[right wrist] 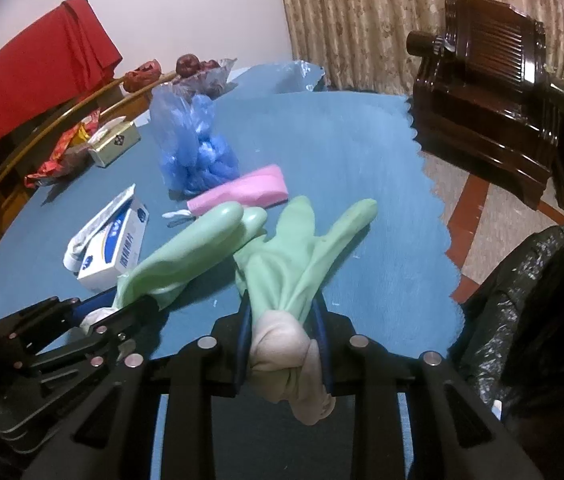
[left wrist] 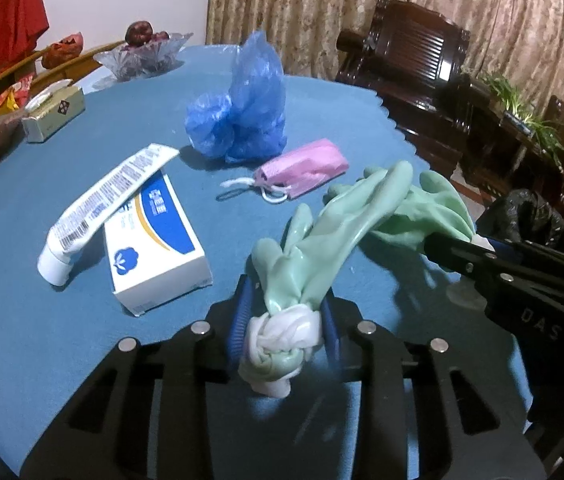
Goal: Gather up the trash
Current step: 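Carry both green gloves over the bin and open both grippers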
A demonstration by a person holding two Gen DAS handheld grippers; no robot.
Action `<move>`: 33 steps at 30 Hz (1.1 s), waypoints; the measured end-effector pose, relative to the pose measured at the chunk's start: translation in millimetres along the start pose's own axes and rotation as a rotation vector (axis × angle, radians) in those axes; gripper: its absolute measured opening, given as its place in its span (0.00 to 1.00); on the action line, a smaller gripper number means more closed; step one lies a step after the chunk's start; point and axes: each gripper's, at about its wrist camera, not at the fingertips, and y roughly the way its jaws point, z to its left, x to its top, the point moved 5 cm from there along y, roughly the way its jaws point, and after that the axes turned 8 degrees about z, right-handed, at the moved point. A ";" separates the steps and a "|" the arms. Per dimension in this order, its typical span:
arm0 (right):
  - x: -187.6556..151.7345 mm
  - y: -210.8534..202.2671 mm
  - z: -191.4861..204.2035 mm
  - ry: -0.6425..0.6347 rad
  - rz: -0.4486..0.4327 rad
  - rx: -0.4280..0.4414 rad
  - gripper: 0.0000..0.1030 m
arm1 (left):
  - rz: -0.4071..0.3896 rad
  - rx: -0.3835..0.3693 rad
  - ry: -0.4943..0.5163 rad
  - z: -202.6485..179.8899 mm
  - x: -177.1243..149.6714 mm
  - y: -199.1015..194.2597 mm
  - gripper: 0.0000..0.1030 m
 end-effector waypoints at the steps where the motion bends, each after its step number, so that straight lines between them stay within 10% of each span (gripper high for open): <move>1: 1.3 -3.6 0.3 -0.001 -0.008 0.001 0.27 | -0.008 0.002 0.001 -0.7 1.0 -3.2 0.30; 19: 10.9 -87.0 -12.1 0.036 -0.153 -0.021 0.27 | -0.106 0.019 -0.021 -5.4 16.1 -63.1 0.30; 33: -15.2 -157.4 -63.3 0.123 -0.240 -0.115 0.27 | -0.162 -0.092 0.108 -84.0 23.1 -98.7 0.30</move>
